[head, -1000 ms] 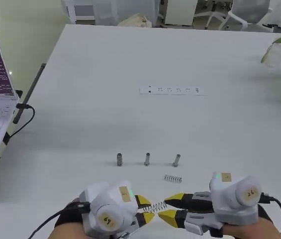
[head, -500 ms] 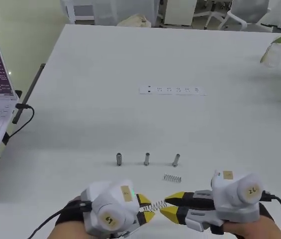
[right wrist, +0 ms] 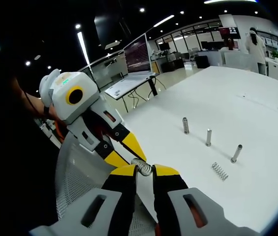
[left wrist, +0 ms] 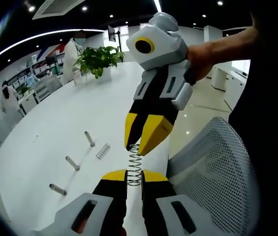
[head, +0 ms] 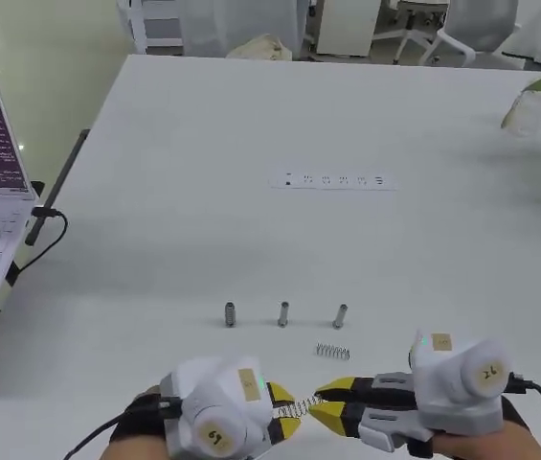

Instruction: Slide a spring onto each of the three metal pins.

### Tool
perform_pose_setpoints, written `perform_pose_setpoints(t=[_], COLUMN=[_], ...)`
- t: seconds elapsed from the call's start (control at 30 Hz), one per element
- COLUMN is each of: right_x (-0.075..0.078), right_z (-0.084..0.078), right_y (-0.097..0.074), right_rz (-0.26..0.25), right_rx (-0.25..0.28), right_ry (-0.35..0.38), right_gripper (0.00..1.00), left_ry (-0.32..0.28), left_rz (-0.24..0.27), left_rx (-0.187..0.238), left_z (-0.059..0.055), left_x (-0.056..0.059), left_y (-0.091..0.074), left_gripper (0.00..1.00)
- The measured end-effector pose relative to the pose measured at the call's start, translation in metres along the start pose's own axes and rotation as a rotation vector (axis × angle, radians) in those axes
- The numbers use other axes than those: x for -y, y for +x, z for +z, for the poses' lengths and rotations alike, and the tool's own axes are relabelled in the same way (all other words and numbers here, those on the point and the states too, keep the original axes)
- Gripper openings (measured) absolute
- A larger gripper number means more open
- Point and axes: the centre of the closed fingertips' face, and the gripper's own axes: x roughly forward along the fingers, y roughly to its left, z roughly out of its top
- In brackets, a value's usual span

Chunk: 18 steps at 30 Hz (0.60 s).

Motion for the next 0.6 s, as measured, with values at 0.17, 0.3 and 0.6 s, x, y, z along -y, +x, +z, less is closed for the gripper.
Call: perform_pose_setpoints(t=[0.17, 0.3, 0.6], right_x=[-0.0019, -0.0043, -0.0079], right_z=[-0.0007, -0.0019, 0.0053], right_y=[0.0018, 0.0037, 0.0071], right_rz=[0.013, 0.012, 0.031], right_rx=[-0.014, -0.049, -0.084], right_ry=[-0.012, -0.055, -0.109], right_gripper=[0.10, 0.10, 0.09], left_ry=[0.023, 0.031, 0.032], left_rz=[-0.002, -0.004, 0.000], left_rx=[-0.011, -0.012, 0.001], left_z=[-0.0006, 0.0000, 0.0038], left_x=[0.0008, 0.0013, -0.0029], left_y=[0.0021, 0.0027, 0.0035], left_gripper=[0.03, 0.03, 0.03])
